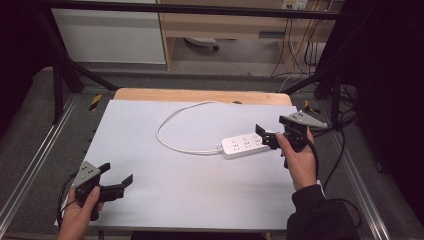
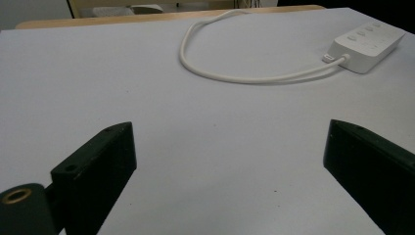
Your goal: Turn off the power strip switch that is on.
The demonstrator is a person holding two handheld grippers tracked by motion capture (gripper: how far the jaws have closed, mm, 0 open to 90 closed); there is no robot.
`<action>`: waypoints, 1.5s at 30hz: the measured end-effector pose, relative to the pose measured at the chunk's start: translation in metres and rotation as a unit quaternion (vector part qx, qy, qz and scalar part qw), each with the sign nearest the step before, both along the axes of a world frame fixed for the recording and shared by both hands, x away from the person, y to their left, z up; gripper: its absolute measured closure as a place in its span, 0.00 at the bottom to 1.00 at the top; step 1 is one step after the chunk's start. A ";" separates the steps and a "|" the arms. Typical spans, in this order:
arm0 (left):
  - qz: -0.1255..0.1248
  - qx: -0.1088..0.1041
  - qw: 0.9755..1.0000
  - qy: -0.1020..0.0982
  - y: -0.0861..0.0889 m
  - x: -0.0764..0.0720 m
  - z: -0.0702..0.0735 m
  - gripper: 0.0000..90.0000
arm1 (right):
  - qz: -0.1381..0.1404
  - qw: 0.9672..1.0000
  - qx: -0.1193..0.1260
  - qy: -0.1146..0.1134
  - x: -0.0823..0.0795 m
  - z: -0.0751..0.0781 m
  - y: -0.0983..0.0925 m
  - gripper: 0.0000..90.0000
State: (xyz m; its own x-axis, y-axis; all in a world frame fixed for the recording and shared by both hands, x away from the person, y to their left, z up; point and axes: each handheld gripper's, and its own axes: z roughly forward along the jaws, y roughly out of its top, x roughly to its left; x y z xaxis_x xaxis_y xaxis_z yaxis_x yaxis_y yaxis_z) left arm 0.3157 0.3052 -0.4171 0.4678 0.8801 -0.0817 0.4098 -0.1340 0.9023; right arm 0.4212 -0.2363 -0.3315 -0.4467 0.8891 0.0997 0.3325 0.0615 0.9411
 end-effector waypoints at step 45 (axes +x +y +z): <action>-0.004 0.007 1.000 0.000 -0.003 -0.001 0.000 0.06 | -0.022 0.999 -0.003 0.032 -0.082 -0.084 -0.057 0.07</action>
